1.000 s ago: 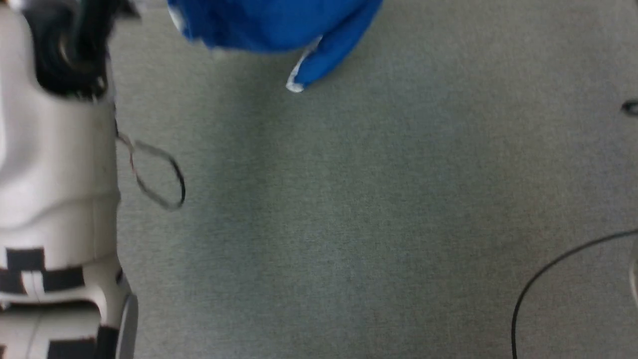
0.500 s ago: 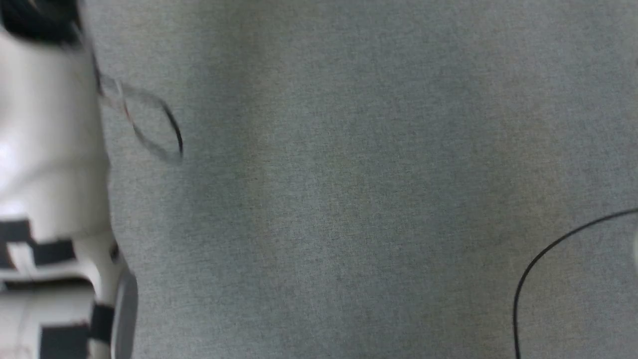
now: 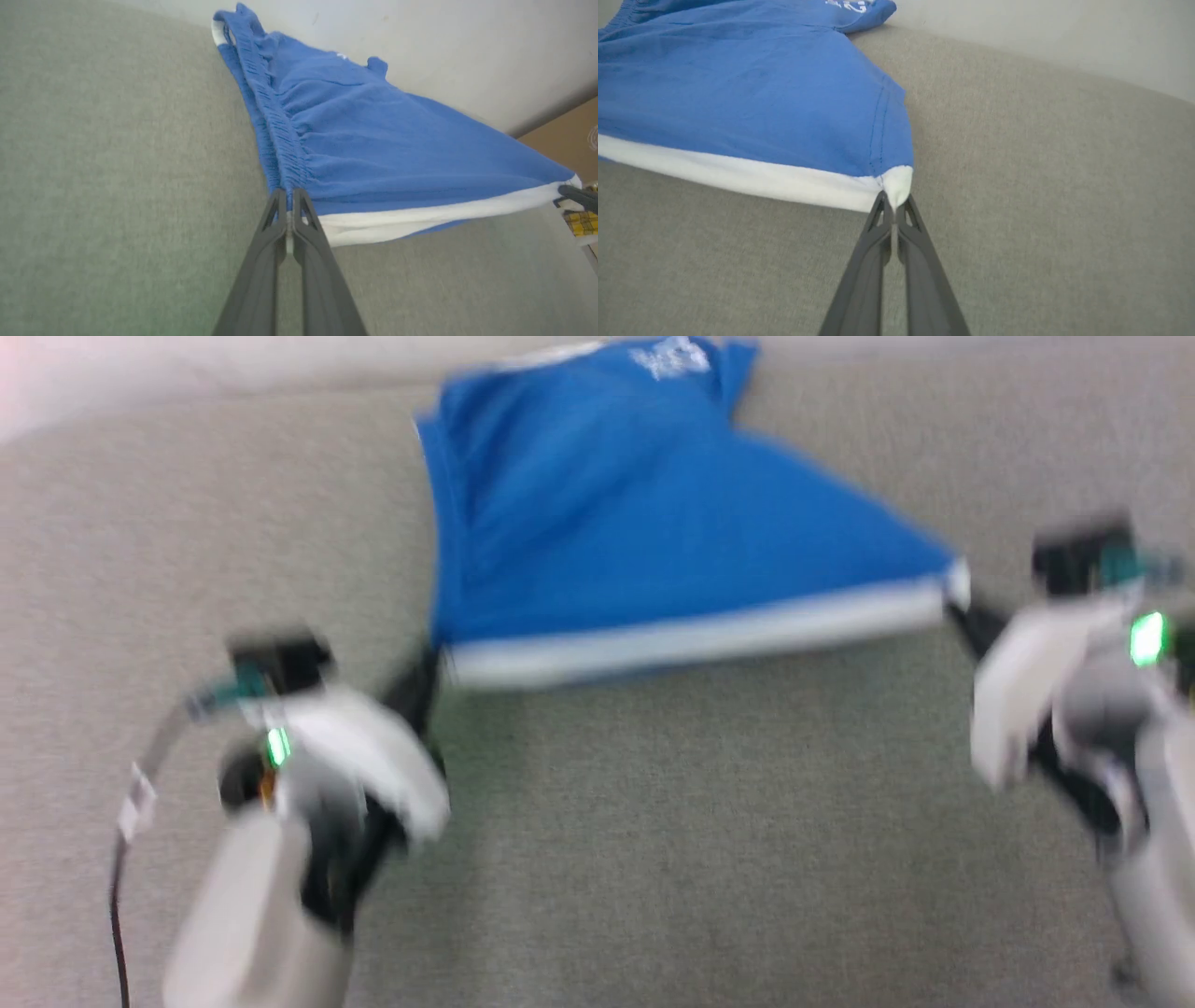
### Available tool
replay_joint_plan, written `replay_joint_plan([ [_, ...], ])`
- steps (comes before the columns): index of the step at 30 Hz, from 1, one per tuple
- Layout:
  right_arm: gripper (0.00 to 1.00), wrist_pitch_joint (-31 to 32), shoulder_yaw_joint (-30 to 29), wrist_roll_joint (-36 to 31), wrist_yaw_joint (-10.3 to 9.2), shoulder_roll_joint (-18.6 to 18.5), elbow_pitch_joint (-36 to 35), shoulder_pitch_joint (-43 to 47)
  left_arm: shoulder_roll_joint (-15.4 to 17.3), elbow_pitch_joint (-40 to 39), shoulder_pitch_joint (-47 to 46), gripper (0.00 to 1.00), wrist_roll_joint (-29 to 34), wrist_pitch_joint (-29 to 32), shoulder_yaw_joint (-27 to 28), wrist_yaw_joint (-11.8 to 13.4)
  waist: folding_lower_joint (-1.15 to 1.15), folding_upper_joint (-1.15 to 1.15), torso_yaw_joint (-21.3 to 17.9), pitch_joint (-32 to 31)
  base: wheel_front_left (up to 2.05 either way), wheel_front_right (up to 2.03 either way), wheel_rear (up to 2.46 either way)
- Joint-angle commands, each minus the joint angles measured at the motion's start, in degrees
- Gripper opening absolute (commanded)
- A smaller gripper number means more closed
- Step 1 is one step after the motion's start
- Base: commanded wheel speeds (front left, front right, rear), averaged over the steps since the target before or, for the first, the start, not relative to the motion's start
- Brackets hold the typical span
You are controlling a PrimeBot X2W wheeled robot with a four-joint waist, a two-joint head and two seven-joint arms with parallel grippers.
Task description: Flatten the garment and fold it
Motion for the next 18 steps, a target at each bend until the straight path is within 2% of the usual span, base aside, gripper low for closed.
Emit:
replay_joint_plan([
  [1, 0.00, 0.9, -1.7, -0.2, -0.14, -0.5, -2.2, 4.4, 1.2, -1.3, 4.0, 0.00, 0.3, 1.2, -0.5, -0.2, 0.01, 0.00, 2.8, -5.2, 0.00, 0.00, 0.00],
  [6, 0.00, 6.0, -7.1, -1.9, -0.14, 1.9, -10.6, 20.7, 1.8, -7.0, 16.2, 0.00, -0.6, 4.9, -2.2, 1.4, 0.01, 0.00, 3.9, -8.6, 0.00, 0.00, 0.00],
  [11, 0.00, 15.2, -11.9, -3.8, -0.14, 4.8, -18.1, 35.1, 2.5, -13.6, 26.3, 0.00, -1.9, 8.9, -3.8, 3.0, 0.01, 0.00, 5.0, -11.1, 0.00, 0.00, 0.00],
  [18, 0.00, 25.5, -17.2, -5.2, -0.14, 10.1, -28.7, 46.6, 4.1, -22.8, 35.1, 0.00, -1.1, 13.7, -5.8, 6.4, 0.01, 0.00, 5.9, -12.4, 0.00, 0.00, 0.00],
])
